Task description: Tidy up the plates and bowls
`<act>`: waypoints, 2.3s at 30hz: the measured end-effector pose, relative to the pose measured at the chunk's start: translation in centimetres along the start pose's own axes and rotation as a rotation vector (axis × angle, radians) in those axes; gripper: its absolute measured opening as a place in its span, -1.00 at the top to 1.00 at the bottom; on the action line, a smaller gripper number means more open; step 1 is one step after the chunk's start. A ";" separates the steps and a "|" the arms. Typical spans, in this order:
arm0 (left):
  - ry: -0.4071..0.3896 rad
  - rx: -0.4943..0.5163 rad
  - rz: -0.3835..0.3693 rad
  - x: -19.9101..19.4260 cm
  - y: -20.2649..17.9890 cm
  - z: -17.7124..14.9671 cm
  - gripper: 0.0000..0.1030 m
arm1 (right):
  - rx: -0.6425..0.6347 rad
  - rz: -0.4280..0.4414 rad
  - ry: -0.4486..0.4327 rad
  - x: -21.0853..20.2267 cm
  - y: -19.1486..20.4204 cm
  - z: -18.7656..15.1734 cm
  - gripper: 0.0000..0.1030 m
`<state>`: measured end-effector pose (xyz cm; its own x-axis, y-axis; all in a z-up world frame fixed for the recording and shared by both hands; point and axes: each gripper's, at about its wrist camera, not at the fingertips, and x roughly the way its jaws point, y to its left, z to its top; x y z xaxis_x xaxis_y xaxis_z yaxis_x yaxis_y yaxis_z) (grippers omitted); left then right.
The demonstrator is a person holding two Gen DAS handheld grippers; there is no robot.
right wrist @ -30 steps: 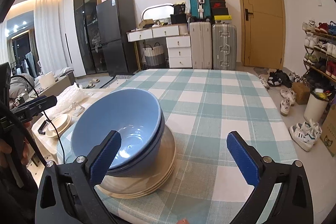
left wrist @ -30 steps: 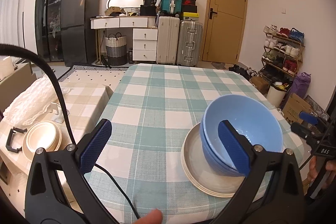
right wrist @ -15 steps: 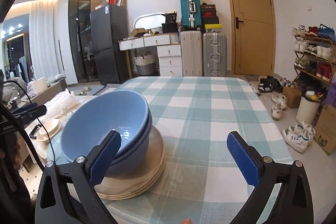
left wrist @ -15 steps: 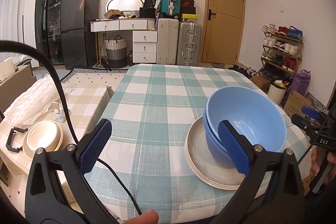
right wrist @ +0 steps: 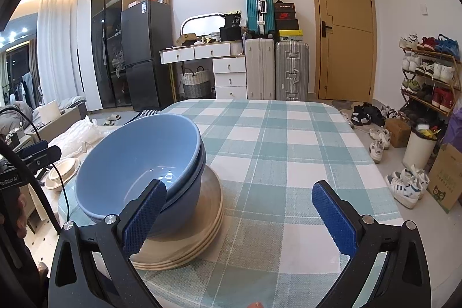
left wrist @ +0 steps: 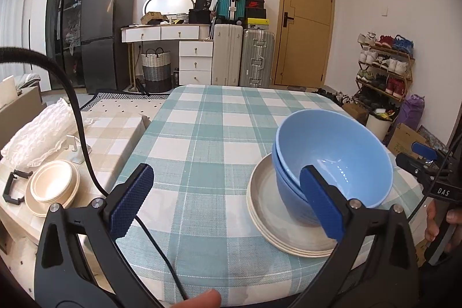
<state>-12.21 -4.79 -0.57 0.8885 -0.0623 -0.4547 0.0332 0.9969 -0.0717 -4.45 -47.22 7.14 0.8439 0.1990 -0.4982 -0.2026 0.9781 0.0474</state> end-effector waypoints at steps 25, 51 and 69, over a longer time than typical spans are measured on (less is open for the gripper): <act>0.030 0.024 -0.002 1.7 -0.6 -0.7 -0.95 | -0.004 0.003 -0.002 -0.6 0.3 0.2 -0.99; 0.028 0.030 -0.001 2.0 -0.7 -0.9 -0.95 | 0.032 0.006 0.001 -0.3 -0.3 0.2 -0.99; 0.021 0.035 0.002 2.1 -0.6 -0.7 -0.95 | 0.032 0.005 0.001 -0.3 -0.4 0.1 -0.99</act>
<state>-10.66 -5.52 -2.13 0.8788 -0.0614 -0.4732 0.0483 0.9980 -0.0397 -4.56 -47.65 7.37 0.8425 0.2043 -0.4984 -0.1912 0.9785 0.0778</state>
